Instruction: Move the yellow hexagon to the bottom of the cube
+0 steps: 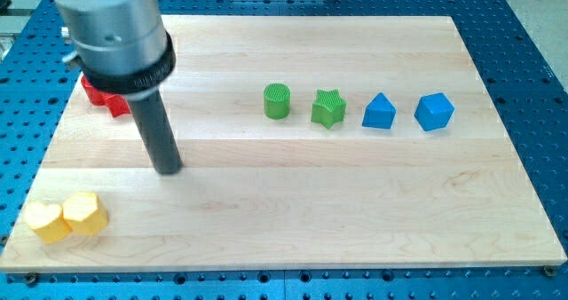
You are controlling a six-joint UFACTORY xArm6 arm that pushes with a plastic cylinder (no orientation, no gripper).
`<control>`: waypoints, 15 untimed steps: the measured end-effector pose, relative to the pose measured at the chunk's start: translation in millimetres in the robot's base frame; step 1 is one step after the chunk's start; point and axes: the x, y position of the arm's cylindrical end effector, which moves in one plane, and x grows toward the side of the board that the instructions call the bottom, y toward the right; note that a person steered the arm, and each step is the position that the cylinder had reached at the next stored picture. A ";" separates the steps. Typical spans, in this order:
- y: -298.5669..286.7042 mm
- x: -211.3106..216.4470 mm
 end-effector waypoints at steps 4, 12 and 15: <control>-138.0 92.3; 45.0 47.2; 6.0 -21.1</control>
